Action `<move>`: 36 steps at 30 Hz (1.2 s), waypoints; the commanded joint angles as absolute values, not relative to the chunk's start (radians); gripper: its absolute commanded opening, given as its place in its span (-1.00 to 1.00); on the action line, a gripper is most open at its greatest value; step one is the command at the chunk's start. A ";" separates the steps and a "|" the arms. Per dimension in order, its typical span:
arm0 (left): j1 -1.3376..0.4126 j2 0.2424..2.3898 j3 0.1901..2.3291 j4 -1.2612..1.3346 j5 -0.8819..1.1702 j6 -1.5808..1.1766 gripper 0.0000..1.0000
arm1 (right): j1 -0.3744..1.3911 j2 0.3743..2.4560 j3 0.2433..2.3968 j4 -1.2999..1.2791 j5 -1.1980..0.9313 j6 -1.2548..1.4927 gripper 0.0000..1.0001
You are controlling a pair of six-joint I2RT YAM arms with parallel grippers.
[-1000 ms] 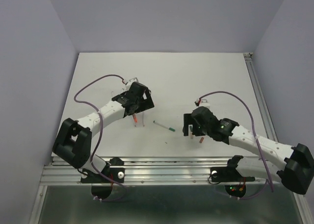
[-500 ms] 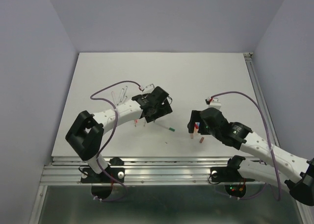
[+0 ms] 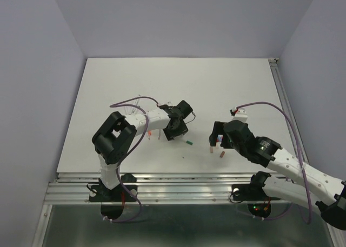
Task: Open the pen caps
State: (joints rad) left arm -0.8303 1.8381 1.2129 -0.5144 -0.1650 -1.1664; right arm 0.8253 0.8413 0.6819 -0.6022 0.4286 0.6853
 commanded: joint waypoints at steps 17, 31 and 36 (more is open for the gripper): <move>-0.857 1.861 1.220 -0.551 -0.250 -1.169 -1.00 | 0.821 0.796 0.635 -0.560 0.365 0.629 1.00; -0.931 1.512 1.052 -0.304 -0.232 -1.226 -1.00 | 0.822 0.965 0.595 -0.207 -0.167 0.531 1.00; -0.951 1.526 1.072 -0.295 -0.222 -1.233 -1.00 | 0.822 1.093 0.635 -0.140 -0.144 0.541 0.87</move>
